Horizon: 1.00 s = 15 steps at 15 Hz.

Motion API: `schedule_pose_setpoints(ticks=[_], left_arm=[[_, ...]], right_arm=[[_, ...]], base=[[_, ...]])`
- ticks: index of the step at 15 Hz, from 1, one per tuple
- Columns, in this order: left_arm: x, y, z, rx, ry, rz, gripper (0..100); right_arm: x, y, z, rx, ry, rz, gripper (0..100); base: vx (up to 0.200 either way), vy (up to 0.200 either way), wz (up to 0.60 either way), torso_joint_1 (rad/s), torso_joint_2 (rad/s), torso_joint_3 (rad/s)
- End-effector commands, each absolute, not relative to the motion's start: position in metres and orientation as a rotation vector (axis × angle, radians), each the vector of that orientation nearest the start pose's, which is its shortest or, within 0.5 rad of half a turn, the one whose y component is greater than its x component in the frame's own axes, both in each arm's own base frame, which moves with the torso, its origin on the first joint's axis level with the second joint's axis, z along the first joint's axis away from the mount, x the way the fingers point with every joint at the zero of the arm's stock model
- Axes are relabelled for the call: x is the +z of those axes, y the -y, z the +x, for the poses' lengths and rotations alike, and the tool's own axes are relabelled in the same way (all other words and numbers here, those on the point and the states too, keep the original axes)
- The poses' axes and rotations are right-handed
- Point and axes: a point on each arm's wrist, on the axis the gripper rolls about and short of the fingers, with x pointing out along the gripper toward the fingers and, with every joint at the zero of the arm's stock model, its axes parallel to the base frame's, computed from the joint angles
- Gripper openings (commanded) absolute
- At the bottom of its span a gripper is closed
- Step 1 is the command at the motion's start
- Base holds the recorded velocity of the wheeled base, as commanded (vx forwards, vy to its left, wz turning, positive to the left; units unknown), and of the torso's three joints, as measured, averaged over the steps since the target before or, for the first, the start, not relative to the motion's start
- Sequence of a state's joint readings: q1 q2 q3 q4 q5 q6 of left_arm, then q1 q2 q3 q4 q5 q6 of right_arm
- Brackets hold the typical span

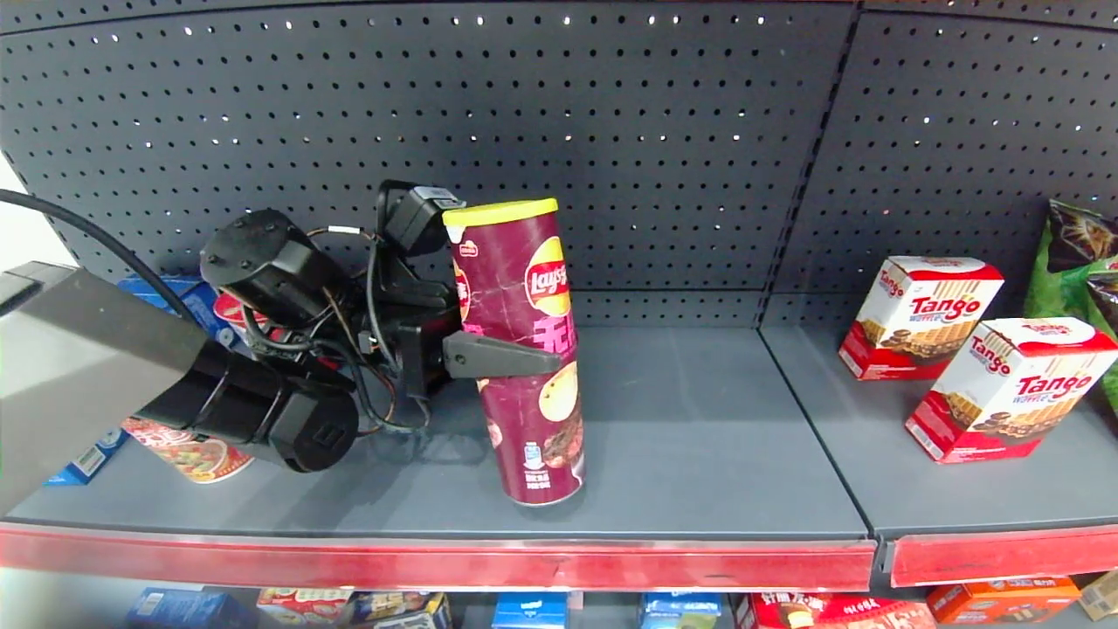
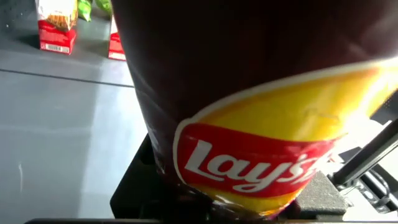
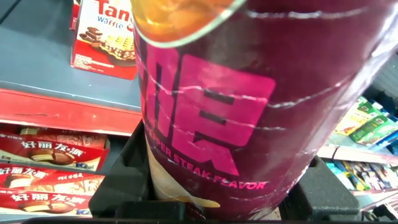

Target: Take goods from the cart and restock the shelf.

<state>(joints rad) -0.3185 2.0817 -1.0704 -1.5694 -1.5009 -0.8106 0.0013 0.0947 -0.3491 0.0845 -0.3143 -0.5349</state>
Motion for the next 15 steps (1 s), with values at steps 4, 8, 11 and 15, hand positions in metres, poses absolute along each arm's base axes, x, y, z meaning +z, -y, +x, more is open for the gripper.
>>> schedule_pose_setpoints(ticks=[4,8,11,15], left_arm=[[0.189,0.140,0.352,-1.823,-0.204,-0.210,0],[0.186,0.138,0.354,-1.813,-0.211,-0.218,0],[0.177,0.137,0.360,-1.803,-0.217,-0.224,0],[0.174,0.135,0.370,-1.793,-0.173,-0.192,0]], right_arm=[[0.164,0.007,-0.050,-0.351,0.089,-0.501,0],[0.163,0.007,-0.051,-0.353,0.093,-0.501,0],[0.163,0.007,-0.051,-0.353,0.093,-0.501,0],[0.162,0.007,-0.049,-0.350,0.084,-0.502,0]], base=[[0.000,0.000,0.00,0.000,0.00,0.000],[0.000,0.000,0.00,0.000,0.00,0.000],[0.000,0.000,0.00,0.000,0.00,0.000],[0.000,0.000,0.00,0.000,0.00,0.000]])
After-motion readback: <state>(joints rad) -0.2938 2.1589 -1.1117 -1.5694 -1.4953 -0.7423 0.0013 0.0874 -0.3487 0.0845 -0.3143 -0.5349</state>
